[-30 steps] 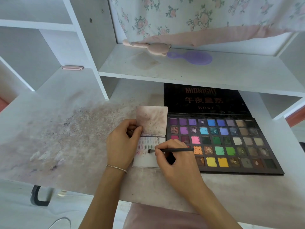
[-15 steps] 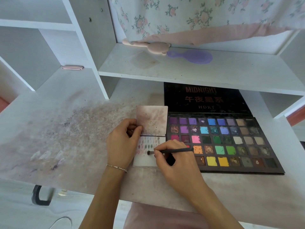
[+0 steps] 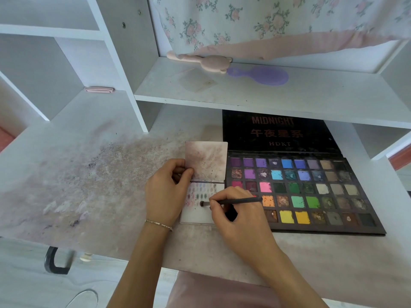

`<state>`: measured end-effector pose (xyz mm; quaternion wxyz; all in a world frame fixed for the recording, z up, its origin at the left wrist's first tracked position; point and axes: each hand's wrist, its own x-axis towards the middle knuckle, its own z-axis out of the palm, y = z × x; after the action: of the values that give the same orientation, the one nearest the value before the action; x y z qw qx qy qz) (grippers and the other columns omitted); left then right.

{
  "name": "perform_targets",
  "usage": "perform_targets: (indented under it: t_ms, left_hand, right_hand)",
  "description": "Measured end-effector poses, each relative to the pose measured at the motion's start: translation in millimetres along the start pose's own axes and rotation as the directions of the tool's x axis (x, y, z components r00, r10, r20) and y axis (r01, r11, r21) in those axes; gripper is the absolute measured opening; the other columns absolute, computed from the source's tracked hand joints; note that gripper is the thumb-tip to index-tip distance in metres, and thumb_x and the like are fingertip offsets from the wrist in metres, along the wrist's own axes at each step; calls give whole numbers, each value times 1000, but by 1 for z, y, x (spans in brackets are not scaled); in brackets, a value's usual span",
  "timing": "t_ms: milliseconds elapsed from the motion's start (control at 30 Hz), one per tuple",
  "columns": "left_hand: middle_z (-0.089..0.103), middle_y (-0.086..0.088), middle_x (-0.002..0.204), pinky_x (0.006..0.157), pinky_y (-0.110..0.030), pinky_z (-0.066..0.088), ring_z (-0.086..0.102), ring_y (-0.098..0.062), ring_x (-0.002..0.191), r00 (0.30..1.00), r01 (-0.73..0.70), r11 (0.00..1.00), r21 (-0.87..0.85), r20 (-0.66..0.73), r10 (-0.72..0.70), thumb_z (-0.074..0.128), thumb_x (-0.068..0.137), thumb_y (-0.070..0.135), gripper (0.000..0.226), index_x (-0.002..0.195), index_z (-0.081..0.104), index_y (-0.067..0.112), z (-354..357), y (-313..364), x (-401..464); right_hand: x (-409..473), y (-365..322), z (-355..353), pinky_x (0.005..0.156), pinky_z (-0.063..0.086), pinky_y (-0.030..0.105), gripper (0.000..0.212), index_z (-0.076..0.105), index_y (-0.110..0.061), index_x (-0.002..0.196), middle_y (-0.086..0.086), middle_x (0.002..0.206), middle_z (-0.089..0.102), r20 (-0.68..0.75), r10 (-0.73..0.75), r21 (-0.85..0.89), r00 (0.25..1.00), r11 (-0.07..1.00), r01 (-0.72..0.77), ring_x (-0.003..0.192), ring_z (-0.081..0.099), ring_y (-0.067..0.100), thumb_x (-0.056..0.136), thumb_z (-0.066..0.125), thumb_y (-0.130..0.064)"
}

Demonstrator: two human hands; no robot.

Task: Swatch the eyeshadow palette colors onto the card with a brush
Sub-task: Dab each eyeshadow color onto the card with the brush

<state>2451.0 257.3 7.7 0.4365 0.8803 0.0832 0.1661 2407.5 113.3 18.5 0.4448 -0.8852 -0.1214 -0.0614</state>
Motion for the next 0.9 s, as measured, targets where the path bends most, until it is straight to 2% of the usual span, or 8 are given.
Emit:
perform_targets:
  t_ms: [67, 200, 267, 400, 500, 600, 733, 900]
  left_hand:
    - [56, 20, 67, 61, -10, 40, 54, 2, 63, 1000, 2, 1000, -4, -2, -2, 65, 80, 17, 7, 84, 63, 22, 0, 0, 0]
    - [55, 20, 67, 59, -5, 38, 53, 3, 63, 1000, -2, 1000, -4, -4, 2, 65, 80, 17, 11, 82, 59, 27, 0, 0, 0]
    - [55, 20, 67, 60, -8, 39, 53, 2, 63, 1000, -2, 1000, -5, -2, 2, 65, 80, 17, 11, 82, 60, 26, -1, 0, 0]
    - [55, 21, 67, 60, -7, 38, 53, 3, 63, 1000, 0, 1000, -2, -2, 0, 65, 80, 17, 15, 81, 57, 30, -1, 0, 0]
    - [56, 20, 68, 60, -8, 39, 53, 3, 63, 1000, 11, 1000, -7, 3, -11, 65, 80, 17, 9, 84, 62, 25, -1, 0, 0]
    - [56, 21, 68, 59, -5, 37, 52, 4, 62, 1000, 15, 1000, -10, 0, -15, 65, 80, 17, 9, 84, 62, 24, 0, -1, 0]
    - [55, 21, 67, 58, -3, 37, 52, 4, 62, 1000, 17, 1000, -16, -2, -17, 65, 80, 17, 12, 83, 60, 27, 0, -1, 0]
    - [55, 21, 68, 60, -9, 37, 52, 3, 62, 1000, 19, 1000, -15, -2, -19, 65, 80, 17, 11, 84, 60, 26, 0, 0, 0]
  right_hand:
    - [0, 0, 0, 67, 43, 24, 11, 61, -22, 79, -10, 72, 56, 2, -8, 5, 1000, 1000, 8, 72, 51, 8, 79, 52, -27]
    - [0, 1, 0, 69, 42, 23, 12, 61, -23, 80, -11, 73, 56, 4, -14, 4, 1000, 1000, 14, 74, 51, 7, 80, 51, -29]
    - [-1, 1, -1, 68, 40, 20, 11, 61, -24, 78, -14, 72, 54, 18, -32, 12, 999, 999, 32, 74, 50, 7, 79, 52, -30]
    - [-4, 3, -6, 65, 46, 20, 6, 57, -31, 77, -12, 75, 58, -76, -8, 208, 997, 978, 24, 76, 56, 10, 80, 52, -29]
    - [-5, 5, -11, 64, 48, 14, 12, 57, -35, 82, -12, 81, 60, -152, 28, 301, 988, 953, 20, 79, 59, 8, 81, 55, -23]
    - [-7, 9, -19, 62, 45, 11, 10, 59, -34, 86, -12, 87, 60, -184, 31, 297, 982, 954, 26, 77, 58, 7, 84, 53, -27]
    - [-12, 18, -34, 58, 44, 15, 19, 61, -31, 88, -13, 85, 60, -241, 32, 275, 970, 961, 36, 71, 56, 8, 84, 52, -14]
    - [-17, 30, -55, 63, 46, 11, 22, 57, -34, 91, -13, 89, 59, -289, 47, 204, 956, 979, 13, 79, 57, 5, 83, 49, -14]
